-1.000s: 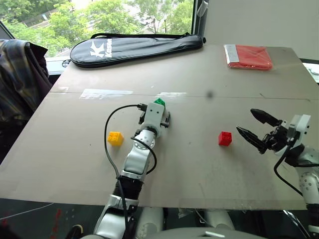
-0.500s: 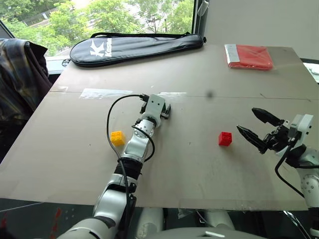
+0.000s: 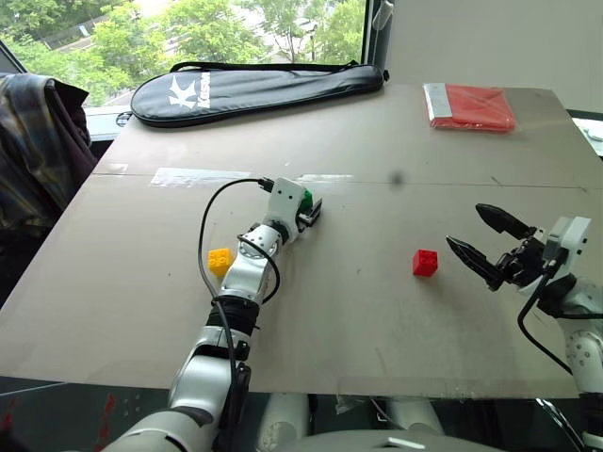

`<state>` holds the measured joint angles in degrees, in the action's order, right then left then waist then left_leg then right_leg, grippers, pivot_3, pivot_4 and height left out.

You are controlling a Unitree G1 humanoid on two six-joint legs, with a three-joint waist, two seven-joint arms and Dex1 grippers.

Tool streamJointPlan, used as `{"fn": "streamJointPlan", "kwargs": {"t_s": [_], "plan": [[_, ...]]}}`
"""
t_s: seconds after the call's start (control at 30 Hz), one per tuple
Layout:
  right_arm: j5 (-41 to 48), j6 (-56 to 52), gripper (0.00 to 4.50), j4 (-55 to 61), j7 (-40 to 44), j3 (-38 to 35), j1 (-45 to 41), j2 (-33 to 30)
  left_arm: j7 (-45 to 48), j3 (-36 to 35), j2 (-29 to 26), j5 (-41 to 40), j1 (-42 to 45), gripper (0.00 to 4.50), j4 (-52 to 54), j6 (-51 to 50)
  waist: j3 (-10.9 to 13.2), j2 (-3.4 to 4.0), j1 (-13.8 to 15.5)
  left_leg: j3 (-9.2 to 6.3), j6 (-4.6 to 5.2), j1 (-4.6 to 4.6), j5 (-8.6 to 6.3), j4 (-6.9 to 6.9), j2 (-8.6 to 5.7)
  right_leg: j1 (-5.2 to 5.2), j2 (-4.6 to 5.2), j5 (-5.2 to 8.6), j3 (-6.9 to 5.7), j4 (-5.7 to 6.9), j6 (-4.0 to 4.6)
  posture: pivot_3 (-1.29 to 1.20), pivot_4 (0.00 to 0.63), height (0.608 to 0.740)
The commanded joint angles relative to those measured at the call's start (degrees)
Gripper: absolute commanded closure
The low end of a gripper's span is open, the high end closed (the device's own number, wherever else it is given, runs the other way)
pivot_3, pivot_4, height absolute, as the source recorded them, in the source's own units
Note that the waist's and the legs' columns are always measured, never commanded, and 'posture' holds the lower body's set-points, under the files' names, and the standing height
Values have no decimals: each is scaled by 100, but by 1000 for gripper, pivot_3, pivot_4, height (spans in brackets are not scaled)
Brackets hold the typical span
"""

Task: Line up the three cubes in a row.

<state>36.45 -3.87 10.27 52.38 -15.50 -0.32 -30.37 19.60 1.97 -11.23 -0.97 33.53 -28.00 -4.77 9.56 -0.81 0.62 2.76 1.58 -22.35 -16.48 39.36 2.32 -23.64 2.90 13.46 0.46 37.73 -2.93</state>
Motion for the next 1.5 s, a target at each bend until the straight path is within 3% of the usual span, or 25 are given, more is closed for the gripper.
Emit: {"fn": "streamJointPlan", "kwargs": {"t_s": [0.03, 0.07, 0.4, 0.43, 0.53, 0.73, 0.93, 1.13, 1.5], "plan": [[69, 24, 0, 202, 42, -48, -2, 8, 359, -19, -82, -171, -142, 2032, -56, -78, 0, 0, 0, 0, 0, 0, 0, 0, 0, 0, 0, 0, 0, 0, 0, 0, 150, 708], [103, -4, 0, 214, 67, -54, 15, 2, 439, -9, -132, -163, -147, 2403, -64, -40, 0, 0, -1, 0, 0, 0, 0, 0, 0, 0, 0, 0, 0, 0, 0, 0, 150, 708], [143, -89, 0, 222, 269, -79, 173, -46, 1279, -15, -500, -310, -90, 2403, -378, 205, -1, 1, -29, 0, 0, 3, 0, 0, 1, 0, -1, 0, 1, 2, 0, 0, 150, 708], [133, -85, 0, 225, 278, -75, 184, -40, 1320, -35, -502, -345, -82, 2802, -403, 214, -1, 1, -30, 1, 0, 3, 0, 0, 1, 0, -1, 0, 1, 3, 0, 0, 150, 708], [125, -81, 0, 237, 290, -71, 210, -32, 1376, -62, -511, -395, -72, 3195, -434, 224, -2, 2, -33, 0, 0, 3, 0, 0, 1, 0, -1, 0, 2, 3, 0, 0, 150, 708], [116, -76, 0, 293, 274, -69, 282, -25, 1657, -55, -547, -533, -120, 3189, -154, 152, -2, 3, -45, 0, 0, 4, 0, 0, 1, 0, -1, 0, 1, 5, 0, 0, 150, 708], [108, -68, 0, 341, 265, -77, 391, -20, 2973, 105, -692, -1308, -427, 3189, 1244, -480, -1, 2, -62, -1, 0, -7, 0, 0, 2, -9, -1, 0, 1, 4, 0, 0, 150, 708], [93, -66, 0, 314, 261, -59, 397, -16, 3950, 382, -1207, -1498, -587, 3189, 2058, -690, -1, 2, -74, -5, -1, -16, 1, 4, 2, -18, -1, 0, -2, 8, 1, 0, 150, 708], [95, -65, 0, 296, 326, -9, 442, -46, 5053, 1299, -1244, -864, 132, 3189, 946, 658, -1, 2, 7, -3, 0, -21, 1, 8, 1, -17, -3, 1, -2, 4, 1, 0, 150, 708]]}}
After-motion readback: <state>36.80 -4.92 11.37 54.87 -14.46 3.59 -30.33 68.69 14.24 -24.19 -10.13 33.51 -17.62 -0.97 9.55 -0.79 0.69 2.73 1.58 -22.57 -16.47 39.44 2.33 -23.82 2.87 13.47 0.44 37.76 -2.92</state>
